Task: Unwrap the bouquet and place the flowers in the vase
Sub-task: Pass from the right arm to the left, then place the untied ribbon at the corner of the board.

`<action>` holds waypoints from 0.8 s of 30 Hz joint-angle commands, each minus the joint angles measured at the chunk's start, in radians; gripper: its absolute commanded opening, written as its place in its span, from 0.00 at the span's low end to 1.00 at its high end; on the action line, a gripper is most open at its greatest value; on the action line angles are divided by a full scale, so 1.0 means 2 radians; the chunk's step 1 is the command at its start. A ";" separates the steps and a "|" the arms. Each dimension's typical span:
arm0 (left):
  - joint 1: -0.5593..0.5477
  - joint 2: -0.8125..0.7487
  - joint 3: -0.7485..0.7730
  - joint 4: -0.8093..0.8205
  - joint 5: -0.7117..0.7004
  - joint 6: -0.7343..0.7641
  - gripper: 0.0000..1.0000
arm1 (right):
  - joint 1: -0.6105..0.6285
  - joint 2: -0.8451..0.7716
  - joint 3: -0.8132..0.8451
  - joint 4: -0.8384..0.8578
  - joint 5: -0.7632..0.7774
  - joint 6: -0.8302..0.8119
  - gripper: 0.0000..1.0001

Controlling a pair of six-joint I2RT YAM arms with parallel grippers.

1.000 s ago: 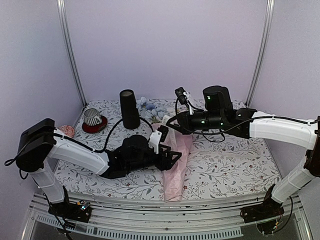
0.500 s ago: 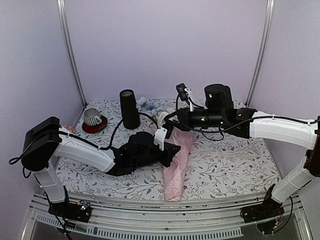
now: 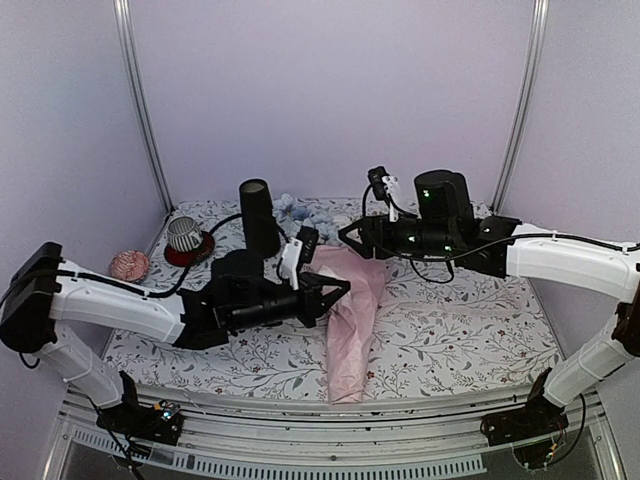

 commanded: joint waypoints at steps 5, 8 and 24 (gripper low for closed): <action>0.092 -0.119 -0.029 -0.068 0.092 -0.088 0.00 | -0.009 -0.029 -0.020 -0.013 0.035 -0.002 0.58; 0.149 -0.188 -0.033 -0.149 0.059 -0.068 0.00 | -0.009 -0.042 -0.032 -0.021 0.049 -0.004 0.58; 0.455 -0.375 -0.063 -0.396 -0.030 -0.056 0.05 | -0.041 -0.082 -0.129 -0.037 0.103 0.032 0.58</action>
